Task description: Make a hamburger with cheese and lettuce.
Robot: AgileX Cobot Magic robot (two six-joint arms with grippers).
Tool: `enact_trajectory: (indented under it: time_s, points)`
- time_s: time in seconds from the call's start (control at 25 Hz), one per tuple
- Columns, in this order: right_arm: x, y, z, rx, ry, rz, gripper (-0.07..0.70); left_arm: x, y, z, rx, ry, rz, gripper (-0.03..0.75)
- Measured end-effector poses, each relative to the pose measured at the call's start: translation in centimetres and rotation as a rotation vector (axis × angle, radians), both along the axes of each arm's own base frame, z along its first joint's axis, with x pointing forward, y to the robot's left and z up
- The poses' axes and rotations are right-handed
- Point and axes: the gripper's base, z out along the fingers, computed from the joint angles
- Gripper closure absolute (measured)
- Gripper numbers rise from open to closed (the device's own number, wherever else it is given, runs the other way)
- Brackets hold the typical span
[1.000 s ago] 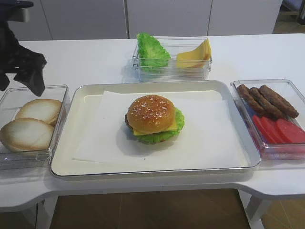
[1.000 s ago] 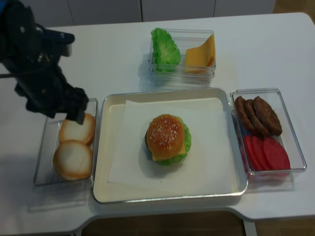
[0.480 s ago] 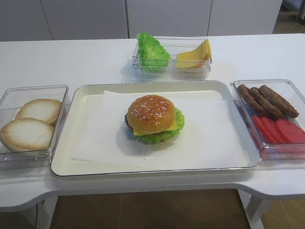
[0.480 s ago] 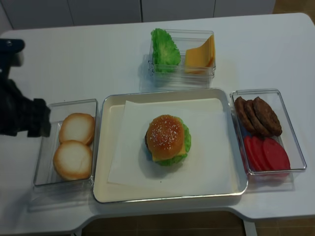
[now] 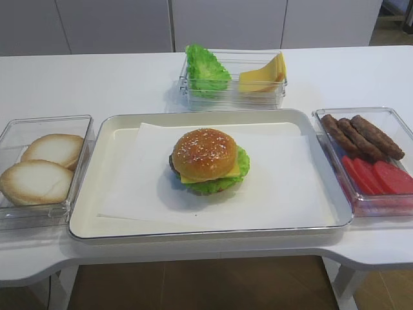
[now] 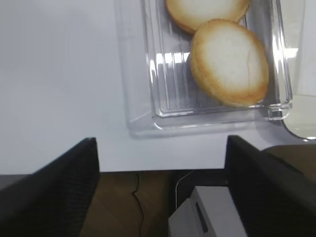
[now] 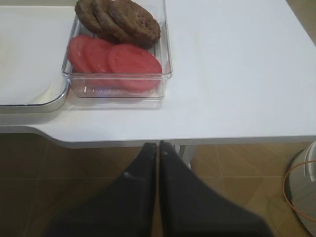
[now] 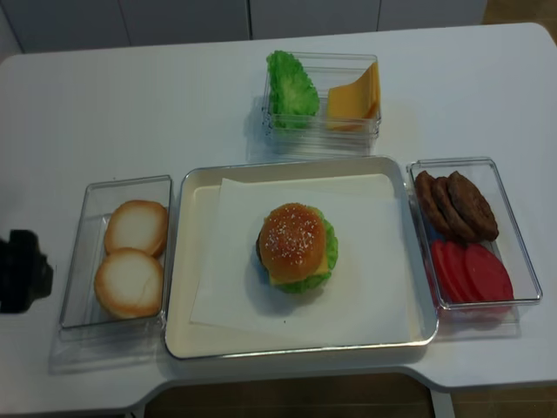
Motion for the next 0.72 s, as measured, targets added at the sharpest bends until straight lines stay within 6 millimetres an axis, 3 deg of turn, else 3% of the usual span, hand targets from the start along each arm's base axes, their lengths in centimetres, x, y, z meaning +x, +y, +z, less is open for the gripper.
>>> enact_trajectory:
  time_s: [0.48, 0.72]
  points:
    - [0.0, 0.0, 0.0, 0.005, 0.000, -0.003, 0.547, -8.5, 0.4, 1.1, 0.012, -0.212, 0.042, 0.129]
    - [0.0, 0.0, 0.0, 0.007, 0.000, -0.004, 0.547, -11.9, 0.6, 1.7, 0.019, -0.341, 0.051, 0.129]
